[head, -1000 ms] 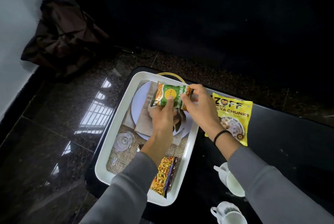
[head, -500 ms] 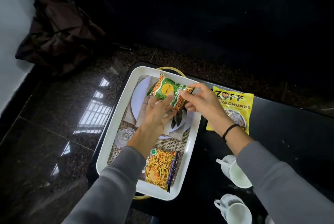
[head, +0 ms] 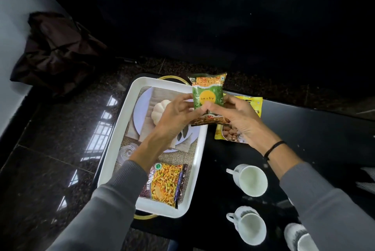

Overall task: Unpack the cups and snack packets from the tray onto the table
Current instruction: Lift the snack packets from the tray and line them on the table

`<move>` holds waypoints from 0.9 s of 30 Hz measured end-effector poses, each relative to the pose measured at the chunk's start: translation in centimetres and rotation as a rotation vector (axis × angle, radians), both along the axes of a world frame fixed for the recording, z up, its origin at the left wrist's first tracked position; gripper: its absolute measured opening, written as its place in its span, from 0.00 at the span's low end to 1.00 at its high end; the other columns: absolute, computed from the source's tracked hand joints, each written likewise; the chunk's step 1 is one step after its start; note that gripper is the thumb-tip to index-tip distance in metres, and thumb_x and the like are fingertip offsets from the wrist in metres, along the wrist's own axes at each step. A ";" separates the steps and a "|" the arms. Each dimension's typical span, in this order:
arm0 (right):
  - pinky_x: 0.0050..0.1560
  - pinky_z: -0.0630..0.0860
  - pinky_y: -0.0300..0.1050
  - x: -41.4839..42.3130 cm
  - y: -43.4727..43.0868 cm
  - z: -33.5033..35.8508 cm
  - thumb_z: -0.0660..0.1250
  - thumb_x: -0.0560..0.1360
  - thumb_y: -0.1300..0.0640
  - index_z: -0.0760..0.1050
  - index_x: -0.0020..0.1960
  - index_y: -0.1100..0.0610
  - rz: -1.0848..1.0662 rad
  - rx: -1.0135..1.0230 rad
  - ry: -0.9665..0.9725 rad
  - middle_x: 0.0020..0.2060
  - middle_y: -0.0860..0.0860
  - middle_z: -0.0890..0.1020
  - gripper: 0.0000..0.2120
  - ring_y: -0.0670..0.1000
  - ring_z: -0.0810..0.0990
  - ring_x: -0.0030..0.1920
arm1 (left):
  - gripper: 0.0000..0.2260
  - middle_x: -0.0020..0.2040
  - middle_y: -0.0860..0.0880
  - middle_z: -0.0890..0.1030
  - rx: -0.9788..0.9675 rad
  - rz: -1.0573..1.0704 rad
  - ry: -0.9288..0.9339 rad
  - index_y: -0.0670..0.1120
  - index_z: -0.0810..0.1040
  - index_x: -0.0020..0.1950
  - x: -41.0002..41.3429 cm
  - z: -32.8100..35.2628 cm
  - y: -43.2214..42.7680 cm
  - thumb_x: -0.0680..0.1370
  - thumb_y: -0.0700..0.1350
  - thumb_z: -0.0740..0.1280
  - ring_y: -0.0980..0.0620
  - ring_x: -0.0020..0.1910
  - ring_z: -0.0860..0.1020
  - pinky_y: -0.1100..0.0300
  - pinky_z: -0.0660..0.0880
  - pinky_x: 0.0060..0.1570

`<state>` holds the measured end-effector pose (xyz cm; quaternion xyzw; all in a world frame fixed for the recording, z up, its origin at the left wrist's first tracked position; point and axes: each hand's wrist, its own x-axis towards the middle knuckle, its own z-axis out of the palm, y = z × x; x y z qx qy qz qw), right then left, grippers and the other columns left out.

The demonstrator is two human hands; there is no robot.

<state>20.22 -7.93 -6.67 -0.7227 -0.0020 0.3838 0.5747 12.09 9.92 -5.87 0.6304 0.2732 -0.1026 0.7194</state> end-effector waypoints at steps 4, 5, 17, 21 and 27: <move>0.64 0.79 0.57 -0.1 -2.8 0.1 0.78 0.63 0.30 0.84 0.57 0.55 -0.152 -0.043 0.184 0.49 0.52 0.89 0.35 0.55 0.87 0.55 | 0.15 0.43 0.46 0.88 -0.126 0.033 0.098 0.39 0.85 0.54 1.1 0.0 -3.7 0.78 0.51 0.74 0.53 0.40 0.86 0.63 0.81 0.34; 0.59 0.83 0.55 -0.1 -3.6 0.1 0.78 0.64 0.32 0.85 0.57 0.56 -0.185 -0.021 0.213 0.49 0.54 0.90 0.33 0.59 0.88 0.54 | 0.15 0.43 0.45 0.88 -0.155 0.046 0.114 0.39 0.86 0.52 1.4 0.0 -4.7 0.77 0.52 0.74 0.52 0.41 0.86 0.61 0.82 0.36; 0.61 0.80 0.50 0.1 -14.1 0.5 0.77 0.72 0.41 0.86 0.56 0.54 -0.296 0.001 0.219 0.49 0.51 0.90 0.20 0.52 0.88 0.54 | 0.12 0.51 0.48 0.88 -0.192 -0.216 0.142 0.47 0.86 0.56 3.5 -0.8 -13.0 0.75 0.48 0.78 0.52 0.52 0.86 0.56 0.84 0.51; 0.66 0.78 0.53 0.2 -16.7 0.3 0.77 0.72 0.44 0.86 0.57 0.55 -0.317 0.028 0.250 0.50 0.53 0.90 0.19 0.53 0.87 0.56 | 0.15 0.48 0.56 0.88 -0.104 -0.209 0.197 0.53 0.84 0.54 4.3 -1.0 -15.1 0.70 0.49 0.81 0.63 0.48 0.85 0.71 0.78 0.39; 0.65 0.77 0.52 0.4 -18.7 -1.1 0.77 0.68 0.38 0.86 0.54 0.53 -0.332 -0.120 0.171 0.49 0.49 0.89 0.23 0.53 0.85 0.57 | 0.12 0.46 0.58 0.88 0.015 -0.220 0.224 0.52 0.81 0.51 5.2 -2.0 -18.1 0.71 0.50 0.80 0.62 0.50 0.84 0.70 0.79 0.42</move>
